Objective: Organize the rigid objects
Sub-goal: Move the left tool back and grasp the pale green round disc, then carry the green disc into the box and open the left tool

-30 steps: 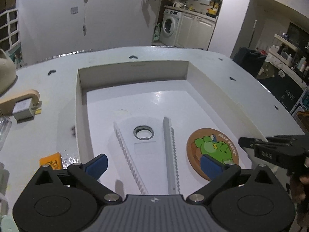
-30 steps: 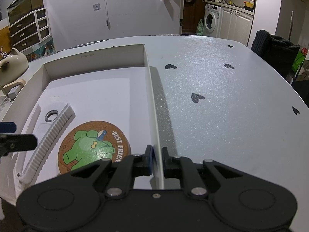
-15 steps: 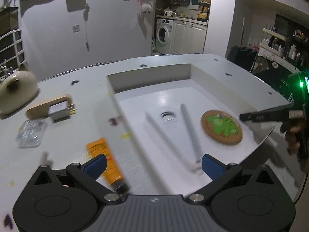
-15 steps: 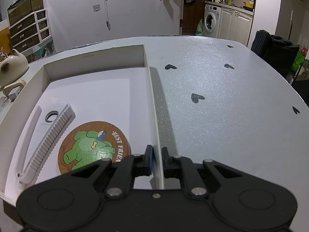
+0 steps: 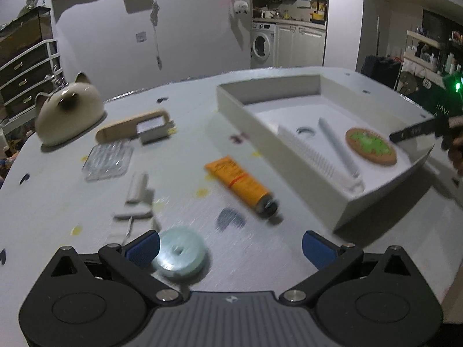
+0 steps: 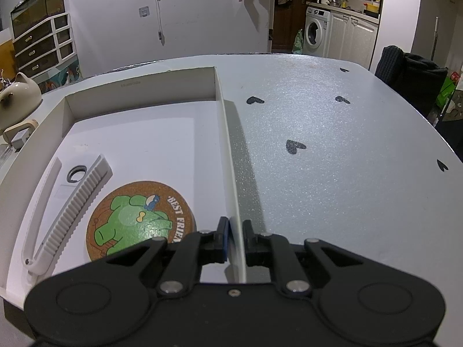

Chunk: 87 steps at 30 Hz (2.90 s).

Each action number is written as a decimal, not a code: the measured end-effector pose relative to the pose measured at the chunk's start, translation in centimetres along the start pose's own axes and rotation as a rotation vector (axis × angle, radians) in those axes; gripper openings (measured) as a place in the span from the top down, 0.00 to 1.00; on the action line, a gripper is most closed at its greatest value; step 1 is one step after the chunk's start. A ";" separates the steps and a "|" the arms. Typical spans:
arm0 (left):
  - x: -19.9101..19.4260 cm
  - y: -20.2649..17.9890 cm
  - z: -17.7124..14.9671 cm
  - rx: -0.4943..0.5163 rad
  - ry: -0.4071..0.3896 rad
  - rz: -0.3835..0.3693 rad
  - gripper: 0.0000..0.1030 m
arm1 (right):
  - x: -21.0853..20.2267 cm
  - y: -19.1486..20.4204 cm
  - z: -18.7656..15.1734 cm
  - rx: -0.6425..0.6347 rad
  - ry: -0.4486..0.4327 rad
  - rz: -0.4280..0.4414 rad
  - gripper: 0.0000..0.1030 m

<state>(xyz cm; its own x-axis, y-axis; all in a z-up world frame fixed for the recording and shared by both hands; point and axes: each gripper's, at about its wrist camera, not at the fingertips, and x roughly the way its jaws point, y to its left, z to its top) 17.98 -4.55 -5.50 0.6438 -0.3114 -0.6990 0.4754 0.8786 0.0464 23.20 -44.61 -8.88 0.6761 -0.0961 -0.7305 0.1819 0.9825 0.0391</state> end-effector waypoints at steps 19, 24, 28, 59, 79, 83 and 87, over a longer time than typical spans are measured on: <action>1.3 3.3 -3.7 -0.030 0.031 -0.008 0.01 | -0.1 0.1 -0.2 -0.002 -0.007 -0.005 0.89; 1.8 3.1 -2.6 -0.030 0.003 -0.009 0.22 | -0.1 0.1 -0.2 -0.002 -0.007 -0.004 0.89; 2.6 3.4 -1.7 -0.057 -0.010 0.018 0.38 | -0.1 0.1 -0.2 -0.001 -0.008 -0.004 0.89; 1.0 -4.7 6.1 0.079 -0.143 -0.238 0.51 | -0.2 0.2 -0.3 -0.001 -0.013 -0.001 0.89; 5.7 -9.1 7.6 0.228 0.026 -0.241 0.49 | -0.1 -0.3 -0.4 0.004 -0.022 0.016 0.90; 5.3 -9.2 7.6 0.217 0.029 -0.274 0.32 | -0.1 -0.3 -0.4 0.005 -0.022 0.017 0.90; 4.9 -9.6 7.5 0.225 0.028 -0.272 0.28 | -0.1 -0.4 -0.4 0.005 -0.022 0.017 0.90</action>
<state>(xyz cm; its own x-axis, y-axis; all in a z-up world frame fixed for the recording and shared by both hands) 21.06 -17.21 -4.06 0.4606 -0.5103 -0.7263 0.7495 0.6619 0.0103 22.73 -44.88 -9.11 0.6950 -0.0826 -0.7143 0.1739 0.9832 0.0555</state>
